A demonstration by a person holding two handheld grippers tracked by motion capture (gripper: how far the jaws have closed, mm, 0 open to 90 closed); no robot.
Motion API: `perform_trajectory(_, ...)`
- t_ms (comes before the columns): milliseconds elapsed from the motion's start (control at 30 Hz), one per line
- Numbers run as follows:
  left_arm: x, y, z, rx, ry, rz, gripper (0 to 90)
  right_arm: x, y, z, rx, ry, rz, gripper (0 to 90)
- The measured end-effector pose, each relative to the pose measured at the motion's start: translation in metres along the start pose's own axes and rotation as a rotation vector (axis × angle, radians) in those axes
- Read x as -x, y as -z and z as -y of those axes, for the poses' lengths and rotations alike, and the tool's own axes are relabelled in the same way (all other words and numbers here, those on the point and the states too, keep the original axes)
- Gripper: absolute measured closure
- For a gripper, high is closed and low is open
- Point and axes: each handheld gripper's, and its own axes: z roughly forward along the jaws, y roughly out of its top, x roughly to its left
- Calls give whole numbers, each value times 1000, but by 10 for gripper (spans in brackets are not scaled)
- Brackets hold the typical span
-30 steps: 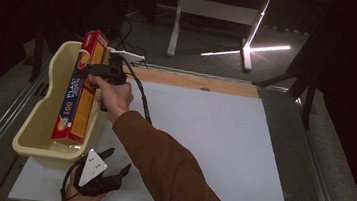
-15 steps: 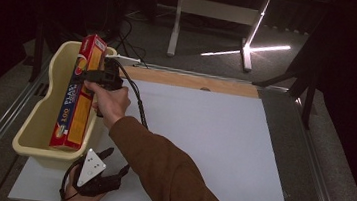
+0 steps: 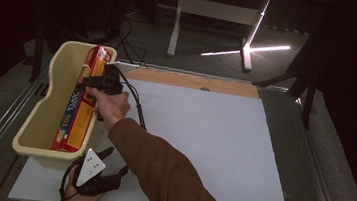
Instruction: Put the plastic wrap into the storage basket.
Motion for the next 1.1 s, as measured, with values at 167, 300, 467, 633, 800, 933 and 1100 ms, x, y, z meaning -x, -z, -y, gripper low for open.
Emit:
perform_trajectory(167, 0, 0, 0, 1, 1, 1, 287, 2, -3, -1, -29, -4, 17, 383)
perform_trajectory(300, 0, 0, 0, 0, 0, 0, 287, 2, -3, -3, -44, -2, 19, 381)
perform_trajectory(467, 0, 0, 0, -2, 0, 0, 287, 2, -3, -4, -56, 2, 28, 378)
perform_trajectory(633, 0, 0, 0, -2, 0, 1, 287, 0, -3, -3, -54, 13, 48, 372)
perform_trajectory(800, 1, 0, 0, -3, -2, 3, 287, 0, -2, -3, -67, 9, 54, 363)
perform_trajectory(933, -1, 0, 0, 3, 7, 1, 286, -3, 1, -4, -78, 15, 62, 351)
perform_trajectory(1100, -2, 1, 0, 5, 16, 0, 285, -6, 8, -4, -94, 36, 79, 351)
